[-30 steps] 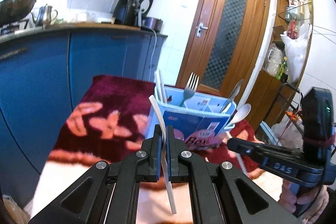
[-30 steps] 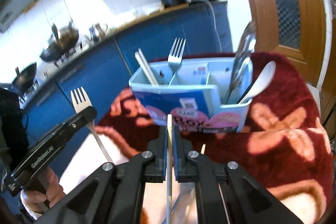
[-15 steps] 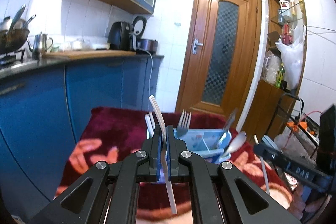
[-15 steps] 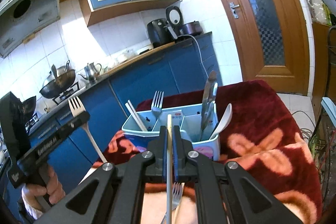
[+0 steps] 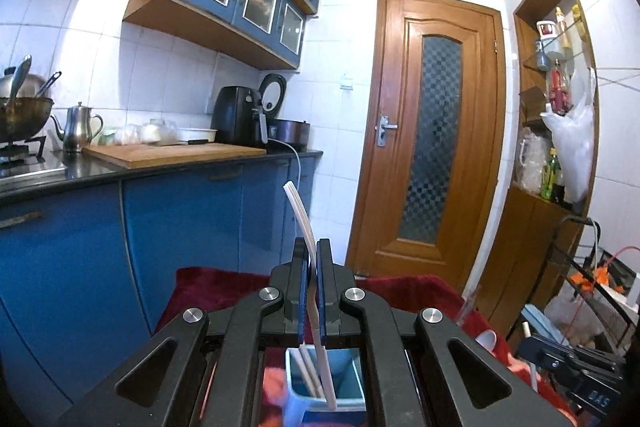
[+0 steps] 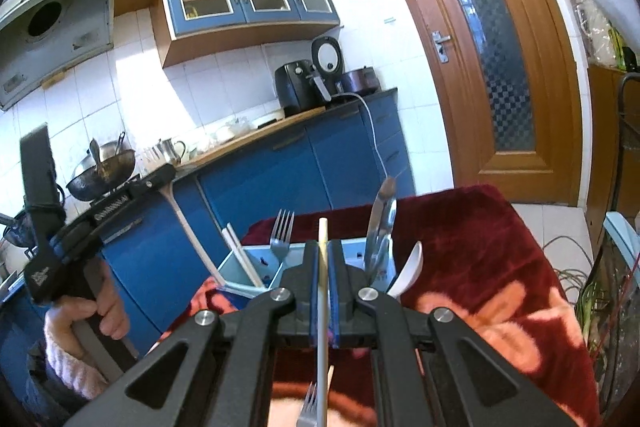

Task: Organize utensils
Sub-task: 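Drop the white fork into the caddy with the left gripper while the right gripper carries the chopstick over, then open the right gripper to drop the chopstick into the caddy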

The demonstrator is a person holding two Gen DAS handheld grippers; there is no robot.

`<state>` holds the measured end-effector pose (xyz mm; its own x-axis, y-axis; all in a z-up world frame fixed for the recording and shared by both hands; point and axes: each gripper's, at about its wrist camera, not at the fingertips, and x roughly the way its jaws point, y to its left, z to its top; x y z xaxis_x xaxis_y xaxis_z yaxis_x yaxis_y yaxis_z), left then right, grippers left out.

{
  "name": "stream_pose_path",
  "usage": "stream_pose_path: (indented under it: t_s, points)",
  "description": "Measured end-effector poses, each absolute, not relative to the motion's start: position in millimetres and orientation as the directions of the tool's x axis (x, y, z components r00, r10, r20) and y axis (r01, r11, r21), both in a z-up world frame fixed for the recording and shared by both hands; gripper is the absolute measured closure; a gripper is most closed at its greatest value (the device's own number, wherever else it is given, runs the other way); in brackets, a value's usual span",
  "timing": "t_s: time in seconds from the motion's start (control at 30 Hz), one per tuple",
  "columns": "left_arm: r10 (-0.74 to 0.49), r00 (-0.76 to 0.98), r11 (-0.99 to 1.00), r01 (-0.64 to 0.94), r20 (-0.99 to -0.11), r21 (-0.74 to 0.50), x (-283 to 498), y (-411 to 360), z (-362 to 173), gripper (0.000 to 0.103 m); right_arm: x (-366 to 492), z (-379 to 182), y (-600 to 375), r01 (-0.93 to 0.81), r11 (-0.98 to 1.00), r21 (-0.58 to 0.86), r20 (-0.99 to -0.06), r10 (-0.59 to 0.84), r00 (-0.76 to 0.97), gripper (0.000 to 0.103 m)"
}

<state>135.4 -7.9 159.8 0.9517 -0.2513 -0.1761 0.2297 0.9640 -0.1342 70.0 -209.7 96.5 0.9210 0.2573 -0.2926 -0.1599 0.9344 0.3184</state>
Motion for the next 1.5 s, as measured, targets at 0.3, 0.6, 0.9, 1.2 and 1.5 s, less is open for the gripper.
stream_pose_path:
  t_s: [0.3,0.6,0.9,1.2,1.5]
  points:
    - [-0.249,0.948,0.967,0.230,-0.199,-0.111,153.5,-17.7,138.0,0.099,91.4,110.2,-216.4,-0.142,0.946,0.292,-0.222,0.211,0.952,0.097]
    - [-0.238,0.945,0.971,0.223,-0.225,-0.091,160.3,-20.2,117.6,0.099,122.1,118.6,-213.4,-0.096,0.965,0.243,-0.100,0.124,0.987,0.097]
    - [-0.245,0.935,0.969,0.224,-0.255,-0.109,170.0,-17.9,103.1,0.099,154.2,113.7,-198.3,0.017,0.988,0.154,0.013,-0.019,1.000,0.097]
    - [-0.251,0.929,0.967,0.228,-0.272,-0.112,174.6,-19.5,96.8,0.099,167.3,99.5,-191.5,0.066,0.991,0.114,0.045,-0.071,0.996,0.097]
    - [-0.261,0.923,0.965,0.236,-0.285,-0.117,175.4,-21.8,94.4,0.099,168.0,94.4,-192.7,0.057,0.991,0.122,0.023,-0.061,0.998,0.097]
